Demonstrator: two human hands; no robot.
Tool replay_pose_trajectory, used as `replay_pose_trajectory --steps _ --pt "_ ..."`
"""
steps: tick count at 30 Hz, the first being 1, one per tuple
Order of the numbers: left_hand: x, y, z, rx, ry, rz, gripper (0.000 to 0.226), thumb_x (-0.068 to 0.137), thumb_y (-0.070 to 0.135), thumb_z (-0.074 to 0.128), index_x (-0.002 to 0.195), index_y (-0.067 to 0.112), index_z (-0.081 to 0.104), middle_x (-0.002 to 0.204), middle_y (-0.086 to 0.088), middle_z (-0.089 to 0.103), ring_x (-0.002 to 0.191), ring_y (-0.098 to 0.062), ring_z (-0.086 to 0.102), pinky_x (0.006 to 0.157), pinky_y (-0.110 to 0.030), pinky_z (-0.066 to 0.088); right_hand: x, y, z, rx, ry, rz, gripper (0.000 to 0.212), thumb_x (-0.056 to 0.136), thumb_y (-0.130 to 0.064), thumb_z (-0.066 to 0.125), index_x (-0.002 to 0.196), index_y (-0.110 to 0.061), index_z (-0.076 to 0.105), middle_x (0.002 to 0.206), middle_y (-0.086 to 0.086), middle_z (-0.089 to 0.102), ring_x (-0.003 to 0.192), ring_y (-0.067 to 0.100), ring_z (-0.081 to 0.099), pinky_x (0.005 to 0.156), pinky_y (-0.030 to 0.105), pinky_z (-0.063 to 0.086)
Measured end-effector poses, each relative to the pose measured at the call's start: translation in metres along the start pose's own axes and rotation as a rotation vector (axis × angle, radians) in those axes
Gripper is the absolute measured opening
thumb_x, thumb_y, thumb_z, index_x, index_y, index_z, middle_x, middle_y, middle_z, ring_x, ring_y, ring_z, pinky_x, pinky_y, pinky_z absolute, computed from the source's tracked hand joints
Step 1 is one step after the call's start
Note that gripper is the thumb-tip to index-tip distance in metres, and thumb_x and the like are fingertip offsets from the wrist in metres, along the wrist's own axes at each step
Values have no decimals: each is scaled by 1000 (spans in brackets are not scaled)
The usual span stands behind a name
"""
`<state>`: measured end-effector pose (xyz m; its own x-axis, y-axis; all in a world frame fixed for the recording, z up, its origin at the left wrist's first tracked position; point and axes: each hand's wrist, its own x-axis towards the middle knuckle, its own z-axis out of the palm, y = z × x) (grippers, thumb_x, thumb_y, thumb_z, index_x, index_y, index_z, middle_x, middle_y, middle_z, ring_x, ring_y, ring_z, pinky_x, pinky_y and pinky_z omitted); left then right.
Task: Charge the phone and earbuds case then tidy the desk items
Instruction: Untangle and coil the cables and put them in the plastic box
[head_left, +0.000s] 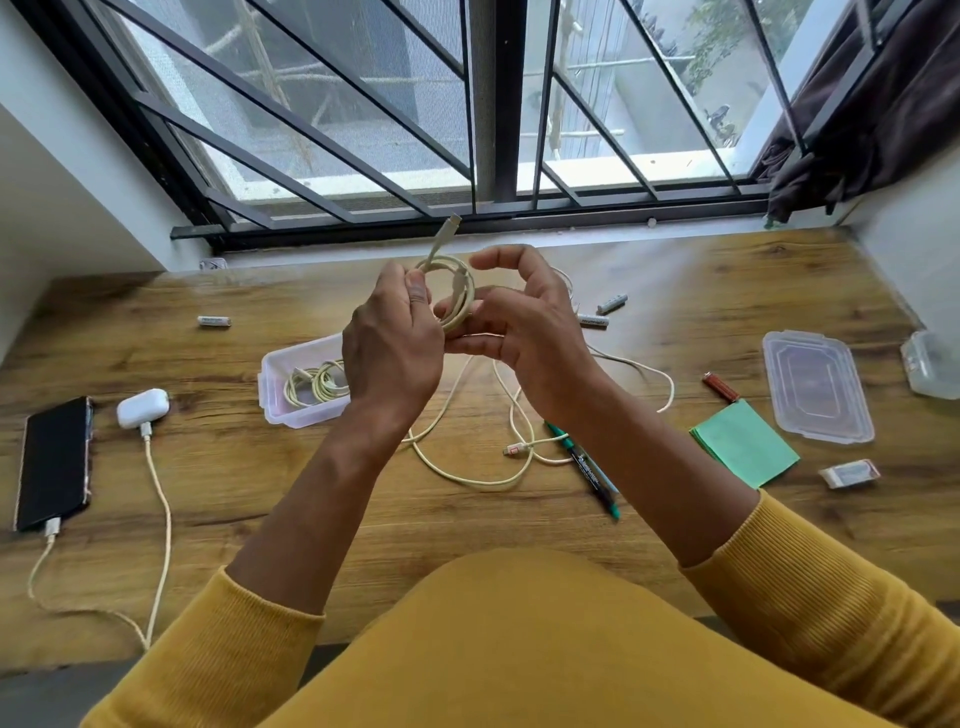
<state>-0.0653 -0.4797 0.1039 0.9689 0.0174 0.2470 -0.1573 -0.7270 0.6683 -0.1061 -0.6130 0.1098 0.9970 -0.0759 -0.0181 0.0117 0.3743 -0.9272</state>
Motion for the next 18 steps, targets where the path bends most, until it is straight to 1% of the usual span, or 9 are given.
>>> replay_pose_trajectory --steps 1,3,6,10,12,13,15,16,18 --pt "0 -1 0 36 3 17 26 116 32 34 99 19 49 84 4 58 76 -23 52 68 -34 29 -1 1 0 -6 -11 -2 42 86 1 63 126 -7 54 99 27 74 86 37 72 83 51 63" --pt "1 -2 0 76 14 53 27 115 33 33 101 18 51 83 1 57 75 -26 51 67 -35 30 -1 3 1 -39 -18 -27 36 92 5 68 127 -1 59 94 24 73 83 31 72 82 47 64" --pt "4 -4 1 85 19 80 30 115 34 32 104 15 54 84 0 58 76 -29 53 68 -37 33 0 7 1 -101 -10 -56 20 96 2 70 115 6 65 87 17 72 80 27 73 79 43 65" --pt "6 -6 1 28 17 39 33 115 32 33 104 13 58 79 3 56 77 -27 54 67 -36 32 1 9 -1 -107 69 -62 12 97 -1 71 108 0 72 93 16 73 88 26 75 85 44 64" --pt "6 -7 3 -32 -1 -1 32 115 32 34 102 14 57 77 8 53 78 -26 55 67 -37 35 0 11 -1 -107 120 -77 10 96 -1 73 105 -1 73 93 15 74 90 26 76 84 43 64" --pt "8 -9 5 -77 -24 -40 33 115 33 34 100 15 57 79 6 56 81 -28 58 68 -40 42 0 13 0 -102 147 -86 8 95 0 74 103 -2 74 93 16 75 89 26 76 82 41 64" --pt "10 -14 9 -180 -76 -157 37 111 40 33 91 21 57 88 -4 65 89 -34 65 78 -52 55 -2 19 4 -107 204 -101 7 94 3 74 101 0 75 92 19 75 87 27 77 80 36 63" --pt "10 -14 10 -218 -88 -213 37 108 44 32 86 25 55 92 -7 68 90 -36 67 82 -57 57 -3 22 6 -110 227 -102 7 94 4 73 100 1 74 93 21 75 88 27 77 79 34 63" --pt "10 -16 13 -269 -81 -282 38 102 50 30 82 28 54 91 -6 68 89 -38 69 81 -62 59 -4 26 9 -97 249 -97 6 96 5 70 101 3 72 96 26 74 90 29 78 80 32 63"
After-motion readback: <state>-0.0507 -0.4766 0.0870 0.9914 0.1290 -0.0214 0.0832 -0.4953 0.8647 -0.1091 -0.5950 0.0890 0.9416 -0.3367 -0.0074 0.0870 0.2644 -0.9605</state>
